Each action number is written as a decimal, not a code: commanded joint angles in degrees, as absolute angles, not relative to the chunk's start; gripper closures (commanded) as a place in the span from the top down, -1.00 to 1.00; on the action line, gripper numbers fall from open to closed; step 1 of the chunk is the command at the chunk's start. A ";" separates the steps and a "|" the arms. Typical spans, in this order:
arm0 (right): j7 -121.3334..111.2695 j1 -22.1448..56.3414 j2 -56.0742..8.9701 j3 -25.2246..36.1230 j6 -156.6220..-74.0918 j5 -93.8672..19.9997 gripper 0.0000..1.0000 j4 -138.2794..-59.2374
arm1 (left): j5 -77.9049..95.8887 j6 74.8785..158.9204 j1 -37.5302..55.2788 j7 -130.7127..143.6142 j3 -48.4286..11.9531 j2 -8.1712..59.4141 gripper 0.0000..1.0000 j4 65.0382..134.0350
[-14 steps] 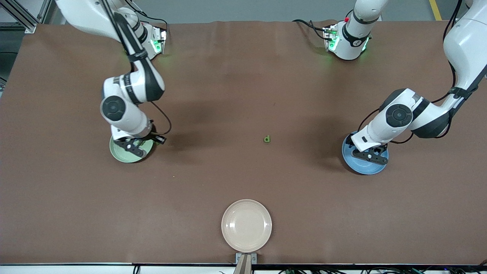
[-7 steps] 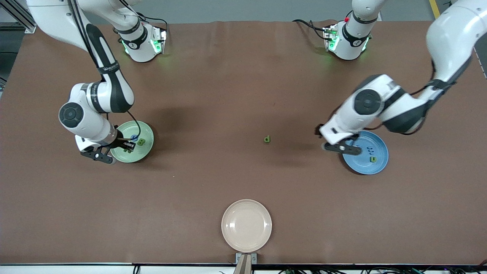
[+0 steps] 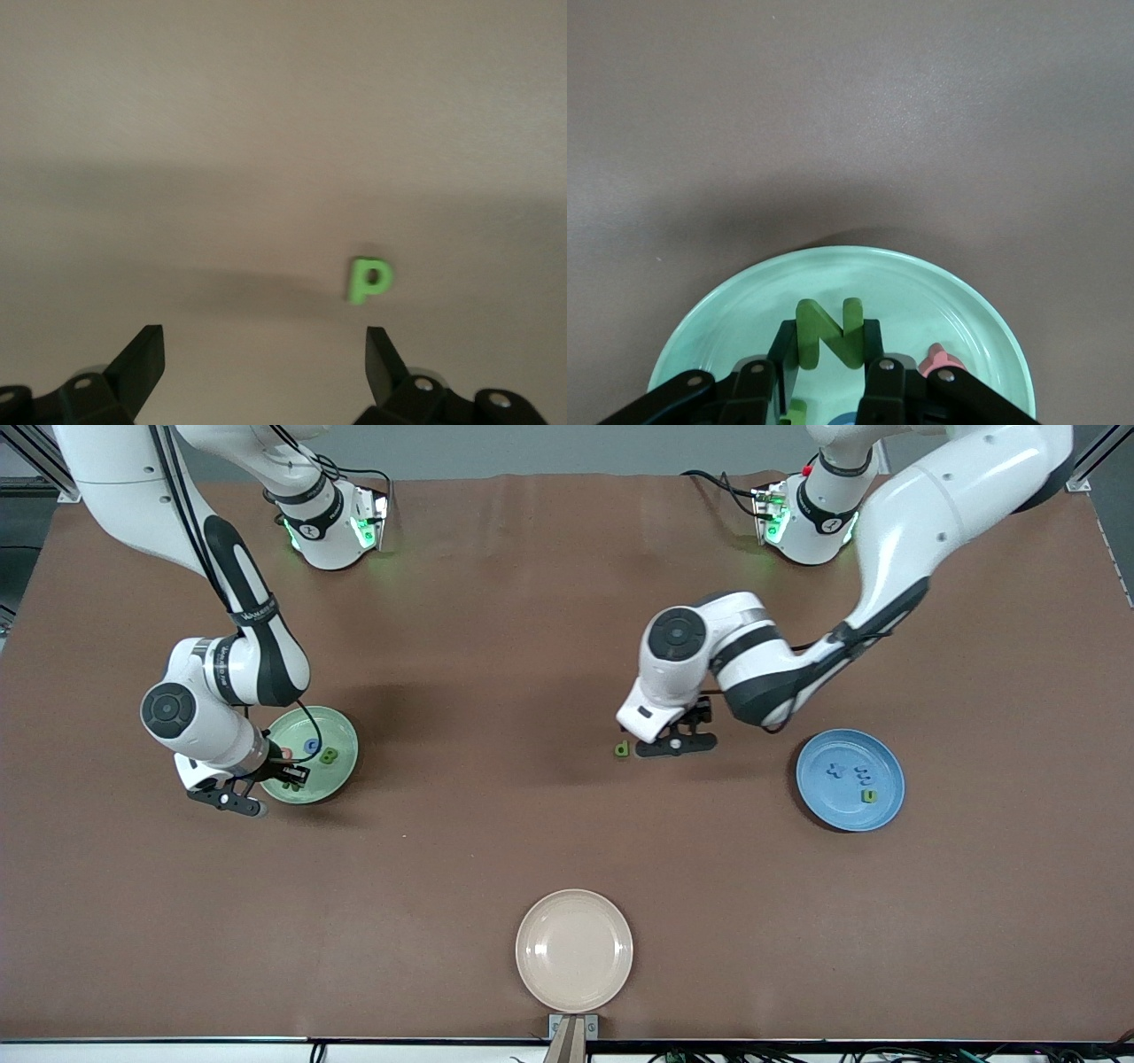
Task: Sort upper and lower case letters into plates
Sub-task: 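Place the N on the green plate while the left gripper releases x, then grasp the green p with the left gripper while the right gripper withdraws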
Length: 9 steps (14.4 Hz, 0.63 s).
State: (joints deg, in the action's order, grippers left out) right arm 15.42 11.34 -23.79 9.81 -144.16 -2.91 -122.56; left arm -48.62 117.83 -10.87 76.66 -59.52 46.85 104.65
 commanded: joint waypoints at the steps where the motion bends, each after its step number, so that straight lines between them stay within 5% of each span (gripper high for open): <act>1: 14.51 10.02 -23.91 8.70 -144.23 -2.46 -0.28 -121.99 | -47.29 123.90 -4.77 82.34 -53.10 46.84 0.99 102.92; 2: 14.07 10.02 -23.91 8.79 -144.23 -2.46 0.79 -121.99 | -47.11 126.01 -3.88 83.31 -52.13 46.93 0.99 102.83; 3: 13.63 10.11 -23.91 8.79 -144.14 -2.46 1.00 -121.99 | -47.11 127.86 -3.08 84.28 -50.99 47.46 1.00 102.75; 9: 11.08 10.37 -23.03 8.79 -137.84 -2.37 1.00 -118.84 | -47.02 132.00 2.98 86.57 -44.22 49.48 0.99 99.06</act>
